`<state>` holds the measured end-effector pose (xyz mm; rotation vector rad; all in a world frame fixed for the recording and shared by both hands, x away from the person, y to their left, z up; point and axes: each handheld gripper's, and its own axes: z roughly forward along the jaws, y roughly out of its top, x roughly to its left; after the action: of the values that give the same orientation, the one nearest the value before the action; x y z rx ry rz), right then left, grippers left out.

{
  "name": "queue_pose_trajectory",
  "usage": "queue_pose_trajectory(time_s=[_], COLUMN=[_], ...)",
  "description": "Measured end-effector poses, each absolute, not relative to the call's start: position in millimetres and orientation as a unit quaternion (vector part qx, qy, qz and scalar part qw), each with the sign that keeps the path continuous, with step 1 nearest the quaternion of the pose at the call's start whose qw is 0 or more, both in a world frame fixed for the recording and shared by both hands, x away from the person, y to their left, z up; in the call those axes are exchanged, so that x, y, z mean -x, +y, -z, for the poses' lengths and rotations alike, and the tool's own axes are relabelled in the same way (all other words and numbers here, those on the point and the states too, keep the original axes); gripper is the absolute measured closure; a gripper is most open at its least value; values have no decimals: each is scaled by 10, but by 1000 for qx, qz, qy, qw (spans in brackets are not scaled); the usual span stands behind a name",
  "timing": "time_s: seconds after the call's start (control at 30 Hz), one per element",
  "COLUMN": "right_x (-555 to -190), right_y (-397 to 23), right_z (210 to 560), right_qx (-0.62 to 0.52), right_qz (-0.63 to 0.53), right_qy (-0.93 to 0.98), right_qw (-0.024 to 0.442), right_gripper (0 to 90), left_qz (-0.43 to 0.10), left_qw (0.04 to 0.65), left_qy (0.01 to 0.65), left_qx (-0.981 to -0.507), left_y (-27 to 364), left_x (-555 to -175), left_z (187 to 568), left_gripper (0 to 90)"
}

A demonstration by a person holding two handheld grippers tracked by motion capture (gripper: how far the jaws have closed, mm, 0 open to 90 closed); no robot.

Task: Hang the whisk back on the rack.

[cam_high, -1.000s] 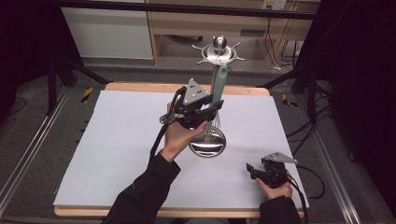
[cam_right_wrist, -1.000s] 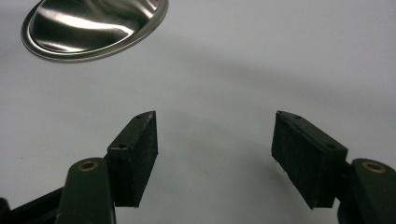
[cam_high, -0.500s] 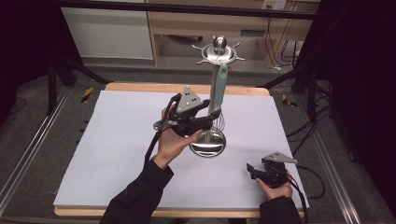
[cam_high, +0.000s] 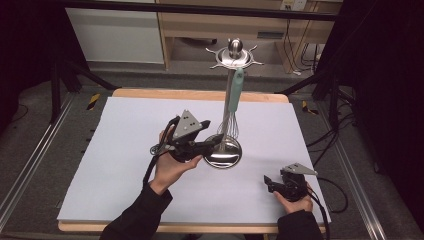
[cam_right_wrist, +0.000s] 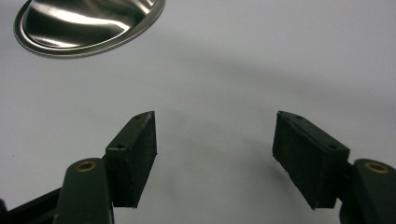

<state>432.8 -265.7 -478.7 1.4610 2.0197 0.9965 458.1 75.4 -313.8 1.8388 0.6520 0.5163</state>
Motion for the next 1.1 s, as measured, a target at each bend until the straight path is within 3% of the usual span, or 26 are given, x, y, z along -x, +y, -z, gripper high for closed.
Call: queue_pose_trajectory(time_s=[1.1], right_x=[-4336], right_y=[-2676], right_z=[4830], right_qx=[-535], right_qz=[-347], right_qy=[732], right_qw=[239], right_gripper=[268], left_qz=[-251], left_qw=[439], left_qy=[392], left_qx=[-769], left_y=[1945], left_x=[-4576], left_z=[4248], left_gripper=[338])
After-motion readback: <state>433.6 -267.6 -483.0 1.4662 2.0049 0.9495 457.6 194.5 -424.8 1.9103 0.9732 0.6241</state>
